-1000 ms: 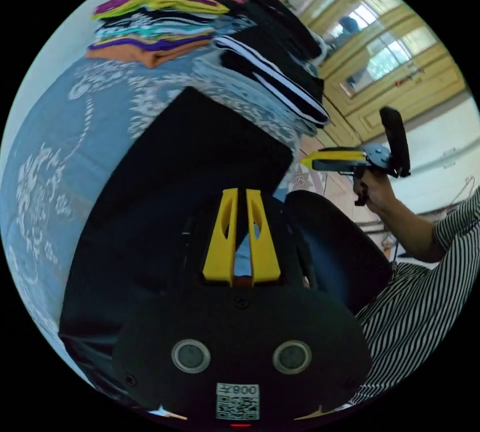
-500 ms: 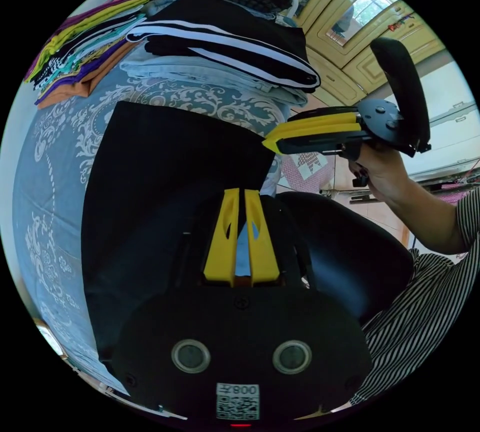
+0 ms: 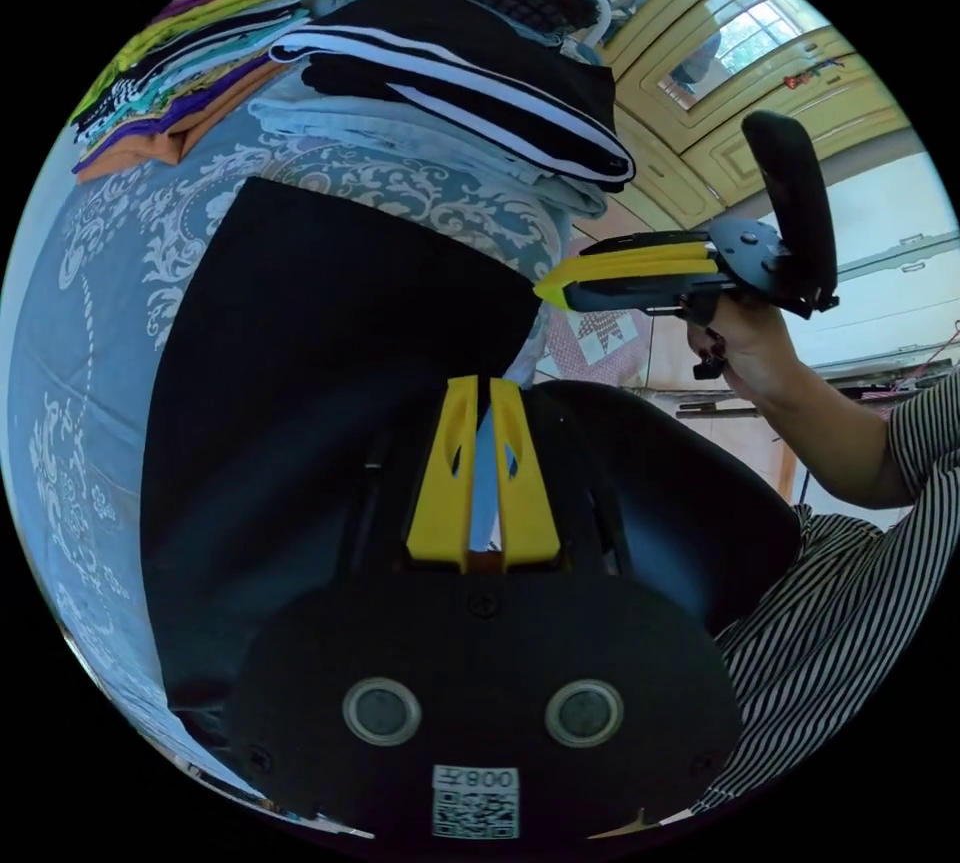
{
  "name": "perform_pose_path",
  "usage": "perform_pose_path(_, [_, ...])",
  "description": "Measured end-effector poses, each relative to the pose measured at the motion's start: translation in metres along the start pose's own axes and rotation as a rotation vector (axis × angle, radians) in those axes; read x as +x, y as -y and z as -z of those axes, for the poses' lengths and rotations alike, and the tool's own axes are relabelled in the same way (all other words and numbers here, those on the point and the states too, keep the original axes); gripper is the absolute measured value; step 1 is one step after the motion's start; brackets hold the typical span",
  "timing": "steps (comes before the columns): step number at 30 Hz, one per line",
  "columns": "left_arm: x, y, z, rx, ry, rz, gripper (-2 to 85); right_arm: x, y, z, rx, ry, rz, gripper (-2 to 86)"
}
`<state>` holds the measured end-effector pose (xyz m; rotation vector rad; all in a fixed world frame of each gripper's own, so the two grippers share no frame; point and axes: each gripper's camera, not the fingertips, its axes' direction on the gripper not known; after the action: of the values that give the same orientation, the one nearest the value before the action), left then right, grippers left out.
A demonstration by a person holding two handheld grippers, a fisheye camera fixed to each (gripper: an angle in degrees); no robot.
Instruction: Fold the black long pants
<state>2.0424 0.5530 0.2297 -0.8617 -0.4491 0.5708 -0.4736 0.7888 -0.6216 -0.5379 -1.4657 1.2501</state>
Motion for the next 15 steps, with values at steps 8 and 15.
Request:
perform_pose_path(8, [-0.032,-0.009,0.047,0.153,-0.048,0.055,6.2,0.003,0.002,0.021,0.060,-0.006,-0.073,4.0])
perform_pose_path(15, [-0.102,0.015,0.065,0.170,0.017,0.145,7.7,-0.013,0.028,0.001,-0.010,-0.005,-0.062,8.0])
